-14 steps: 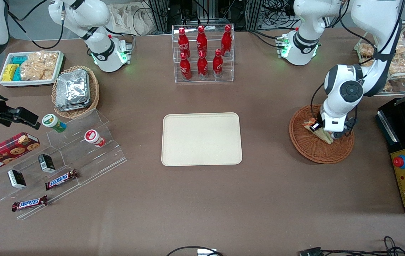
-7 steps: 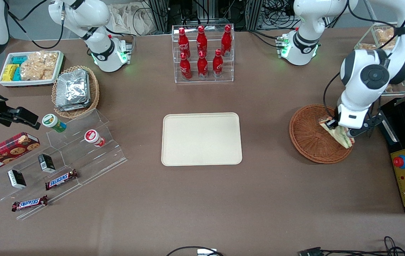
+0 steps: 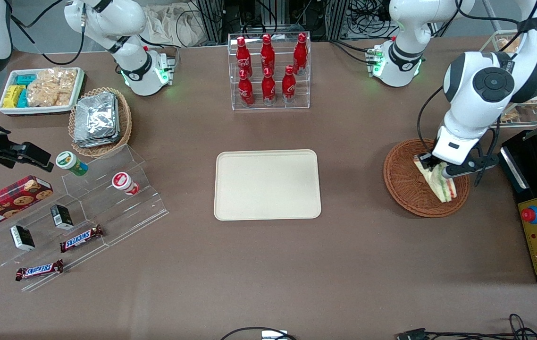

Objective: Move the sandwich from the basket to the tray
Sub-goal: 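Lift the sandwich out of the basket with the left gripper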

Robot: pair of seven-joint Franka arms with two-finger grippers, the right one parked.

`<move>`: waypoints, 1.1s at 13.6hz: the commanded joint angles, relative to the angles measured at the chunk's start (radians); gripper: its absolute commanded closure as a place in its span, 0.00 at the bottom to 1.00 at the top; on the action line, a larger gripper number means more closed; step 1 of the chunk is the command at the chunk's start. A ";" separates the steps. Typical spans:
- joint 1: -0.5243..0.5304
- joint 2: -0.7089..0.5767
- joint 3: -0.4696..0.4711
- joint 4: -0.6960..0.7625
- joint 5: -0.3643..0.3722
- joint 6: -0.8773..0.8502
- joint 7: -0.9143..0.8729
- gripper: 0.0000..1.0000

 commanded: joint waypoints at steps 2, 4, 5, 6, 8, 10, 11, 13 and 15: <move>-0.004 0.014 -0.057 0.106 -0.052 -0.114 0.069 1.00; -0.004 0.029 -0.109 0.129 -0.083 -0.114 0.089 1.00; -0.004 0.040 -0.144 0.143 -0.083 -0.113 0.091 1.00; -0.004 0.059 -0.182 0.158 -0.081 -0.113 0.091 1.00; -0.004 0.109 -0.261 0.196 -0.069 -0.111 0.091 1.00; -0.004 0.173 -0.324 0.247 -0.065 -0.110 0.086 1.00; -0.004 0.201 -0.353 0.264 -0.063 -0.110 0.080 1.00; -0.005 0.230 -0.396 0.276 -0.058 -0.105 0.068 1.00; -0.005 0.266 -0.442 0.281 0.003 -0.098 0.004 1.00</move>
